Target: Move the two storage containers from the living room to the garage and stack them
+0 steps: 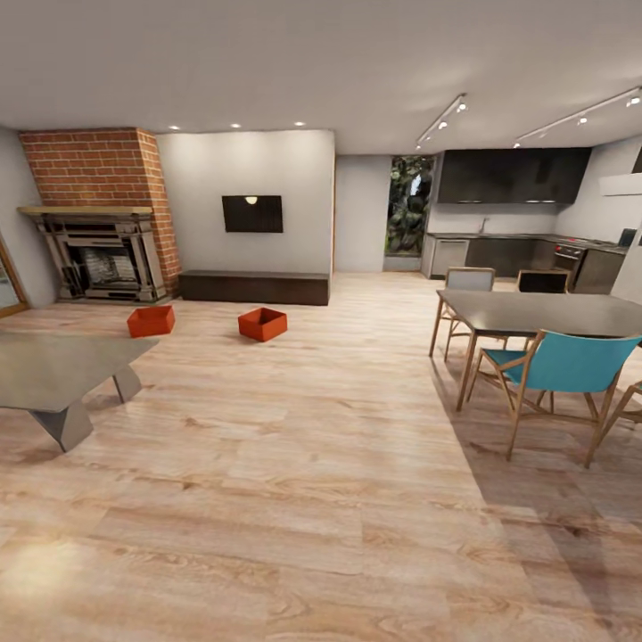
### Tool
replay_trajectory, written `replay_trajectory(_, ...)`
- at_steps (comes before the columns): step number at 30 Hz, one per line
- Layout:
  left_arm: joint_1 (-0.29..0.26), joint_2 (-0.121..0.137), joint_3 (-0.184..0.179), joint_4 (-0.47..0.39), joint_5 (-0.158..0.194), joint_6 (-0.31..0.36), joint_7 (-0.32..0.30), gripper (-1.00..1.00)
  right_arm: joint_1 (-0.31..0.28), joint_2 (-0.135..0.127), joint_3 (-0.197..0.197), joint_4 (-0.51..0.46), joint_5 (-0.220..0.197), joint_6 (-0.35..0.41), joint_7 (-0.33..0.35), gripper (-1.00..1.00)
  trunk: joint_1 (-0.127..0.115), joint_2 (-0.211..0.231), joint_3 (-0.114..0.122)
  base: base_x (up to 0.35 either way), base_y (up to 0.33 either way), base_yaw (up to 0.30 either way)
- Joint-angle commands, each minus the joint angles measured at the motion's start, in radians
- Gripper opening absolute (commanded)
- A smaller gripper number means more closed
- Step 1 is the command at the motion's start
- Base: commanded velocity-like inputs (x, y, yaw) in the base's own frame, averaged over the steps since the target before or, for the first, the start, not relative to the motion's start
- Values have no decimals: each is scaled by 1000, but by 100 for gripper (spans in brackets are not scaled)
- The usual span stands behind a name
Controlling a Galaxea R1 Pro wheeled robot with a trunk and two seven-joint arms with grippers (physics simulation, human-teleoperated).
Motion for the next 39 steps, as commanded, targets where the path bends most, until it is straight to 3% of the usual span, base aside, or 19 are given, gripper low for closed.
replay_trajectory(1, 0, 0, 5, 0, 1, -2, 1, 100, 0, 0, 6, 0, -4, -3, -2, 100, 1, 0, -1, 326, 85, 0)
replay_trajectory(39, 0, 1, 6, 0, 8, -2, 1, 100, 0, 0, 6, 0, -4, -3, -2, 100, 1, 0, -1, 326, 85, 0)
